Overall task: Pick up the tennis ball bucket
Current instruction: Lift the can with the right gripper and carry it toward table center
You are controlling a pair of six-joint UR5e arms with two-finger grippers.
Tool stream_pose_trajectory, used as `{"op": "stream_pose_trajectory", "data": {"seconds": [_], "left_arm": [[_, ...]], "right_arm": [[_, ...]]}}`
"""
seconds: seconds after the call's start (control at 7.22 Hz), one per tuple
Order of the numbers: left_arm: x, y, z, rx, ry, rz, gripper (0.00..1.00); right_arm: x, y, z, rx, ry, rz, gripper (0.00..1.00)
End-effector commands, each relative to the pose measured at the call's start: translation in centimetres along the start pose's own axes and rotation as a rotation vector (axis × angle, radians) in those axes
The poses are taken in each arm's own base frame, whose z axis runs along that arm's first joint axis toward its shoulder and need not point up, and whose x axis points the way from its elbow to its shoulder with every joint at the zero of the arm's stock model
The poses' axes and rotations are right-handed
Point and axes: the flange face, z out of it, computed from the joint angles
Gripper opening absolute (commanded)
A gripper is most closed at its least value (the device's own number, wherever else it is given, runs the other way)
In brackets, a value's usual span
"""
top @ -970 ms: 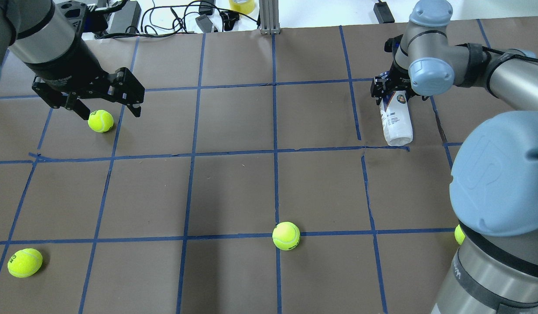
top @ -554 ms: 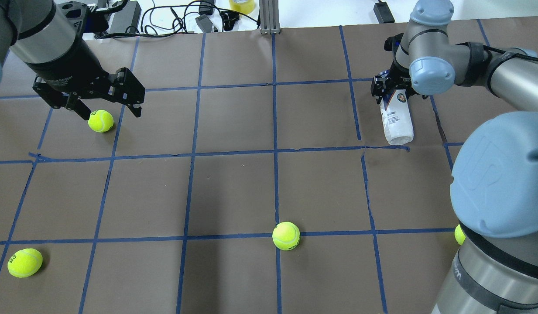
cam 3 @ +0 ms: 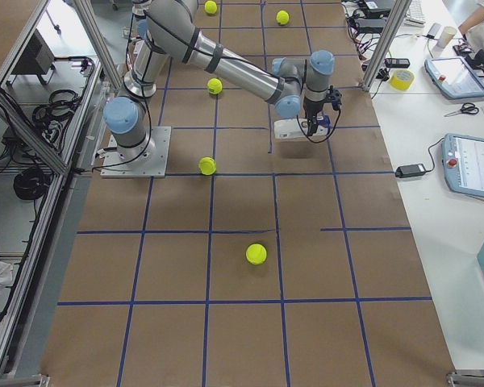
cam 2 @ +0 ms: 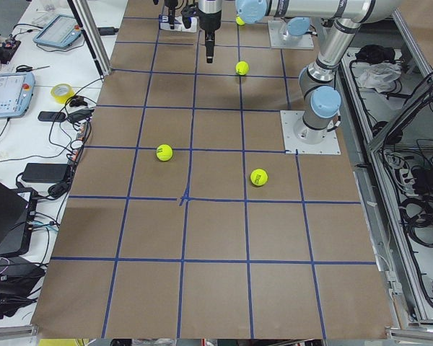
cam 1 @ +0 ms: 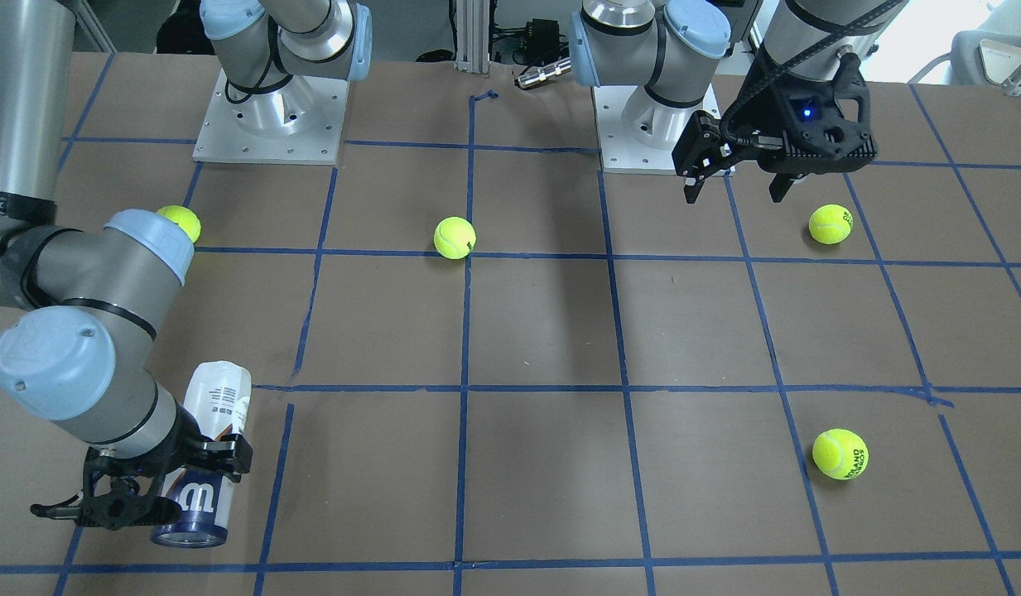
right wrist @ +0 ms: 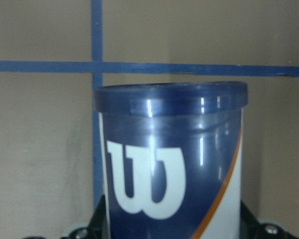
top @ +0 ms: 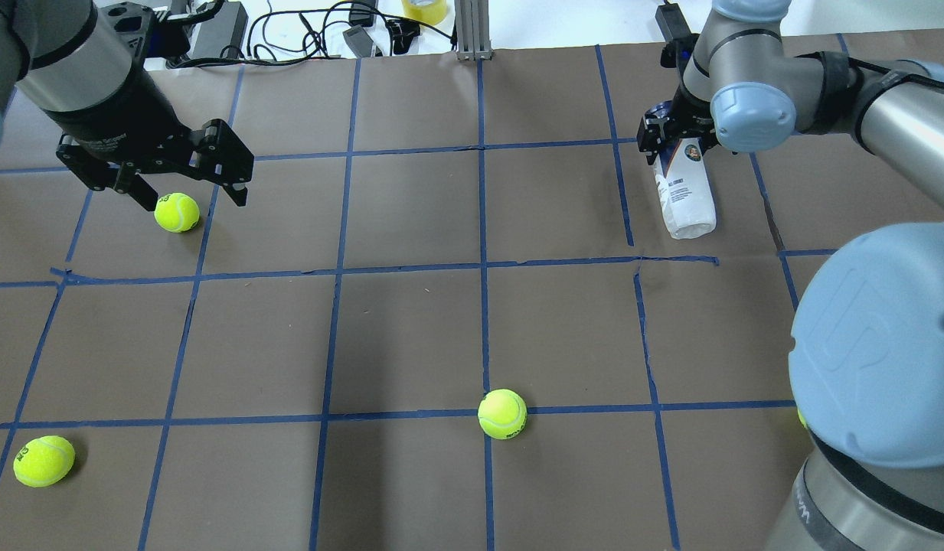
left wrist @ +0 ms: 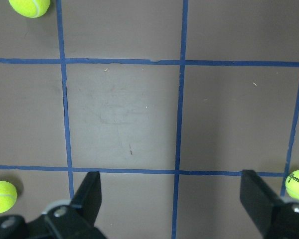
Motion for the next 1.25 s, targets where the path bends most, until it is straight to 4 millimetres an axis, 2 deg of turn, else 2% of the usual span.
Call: {"op": "stream_pose_trajectory", "data": {"seconds": [0.0,0.14,0.28,0.42,1.11], "left_arm": [[0.0,0.1,-0.1,0.003,-0.005,0.000,1.00],[-0.1,0.1,-0.1,0.001,-0.011,0.000,1.00],[-0.1,0.1,-0.1,0.000,-0.009,0.000,1.00],[0.0,0.1,-0.1,0.001,-0.005,0.000,1.00],[-0.1,0.2,0.0,-0.008,-0.004,-0.006,1.00]], "right_arm": [[-6.3,-1.2,-1.7,0.042,-0.037,-0.044,0.79],[-6.9,-1.7,-1.6,0.048,-0.042,-0.047,0.79],[-8.6,-1.4,-2.0,0.052,-0.045,-0.061,0.79],[-11.2,-0.9,-2.1,0.056,-0.036,-0.083,0.79],[-20.7,1.7,-2.6,0.061,-0.071,-0.011,0.79]]}}
